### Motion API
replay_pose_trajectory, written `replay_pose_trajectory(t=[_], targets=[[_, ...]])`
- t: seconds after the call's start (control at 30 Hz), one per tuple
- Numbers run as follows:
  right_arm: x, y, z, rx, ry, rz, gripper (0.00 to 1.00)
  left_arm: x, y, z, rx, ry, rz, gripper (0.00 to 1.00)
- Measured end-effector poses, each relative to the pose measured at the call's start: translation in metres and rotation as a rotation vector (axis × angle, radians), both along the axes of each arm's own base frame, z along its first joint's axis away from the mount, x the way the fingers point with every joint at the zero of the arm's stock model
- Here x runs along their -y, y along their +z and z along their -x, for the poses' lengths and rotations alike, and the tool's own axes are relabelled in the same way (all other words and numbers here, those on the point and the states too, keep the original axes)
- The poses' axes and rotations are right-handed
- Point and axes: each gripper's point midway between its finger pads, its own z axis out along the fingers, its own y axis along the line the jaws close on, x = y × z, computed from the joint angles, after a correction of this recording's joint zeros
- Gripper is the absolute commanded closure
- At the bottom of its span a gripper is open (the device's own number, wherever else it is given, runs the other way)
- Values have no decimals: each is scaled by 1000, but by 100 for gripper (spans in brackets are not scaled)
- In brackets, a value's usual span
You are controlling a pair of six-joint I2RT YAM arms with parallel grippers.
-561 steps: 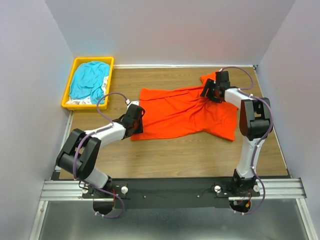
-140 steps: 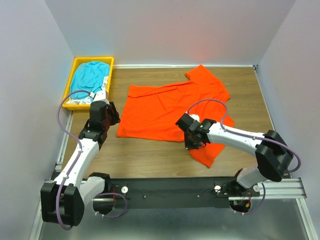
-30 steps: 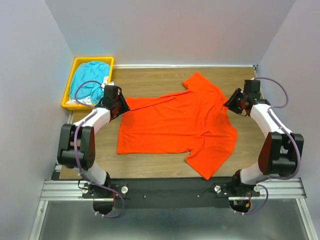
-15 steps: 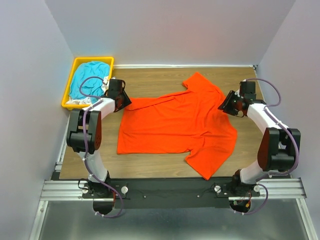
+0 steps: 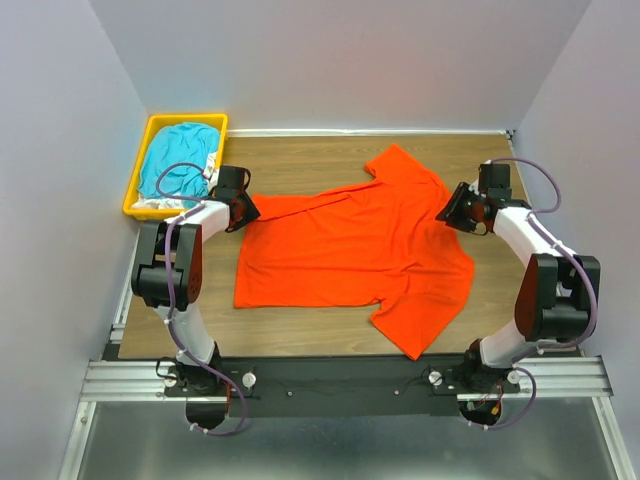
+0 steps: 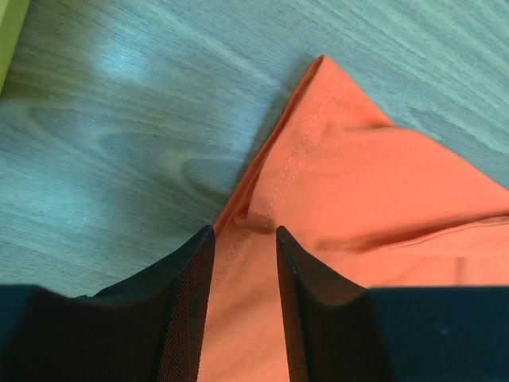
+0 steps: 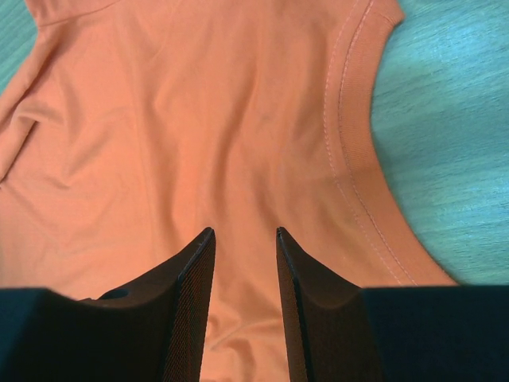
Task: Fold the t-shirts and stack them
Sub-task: Flatten the tshirt out
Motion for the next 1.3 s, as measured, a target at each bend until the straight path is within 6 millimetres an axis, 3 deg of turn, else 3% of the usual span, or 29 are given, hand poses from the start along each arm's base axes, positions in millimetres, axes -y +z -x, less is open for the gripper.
replay_pose_trajectory(t=[0.43,0.7,0.83,0.93,1.1,1.3], targets=[[0,-12,1,-34,2,0,56,3,11,-11,29,-3,-2,62],[0,-12,1,-33,2,0,56,7,3,-11,11,-11,-5,62],[0,-12,1,-34,2,0,56,5,-2,-10,1,-8,-14,88],[0,-12,1,-33,2,0,56,4,-2,-10,0,-9,-22,100],[0,-12,1,-33,2,0,56,4,4,-15,8,-17,-31,100],[0,-13,1,-32,7,4,56,7,34,-42,79,-34,-43,100]])
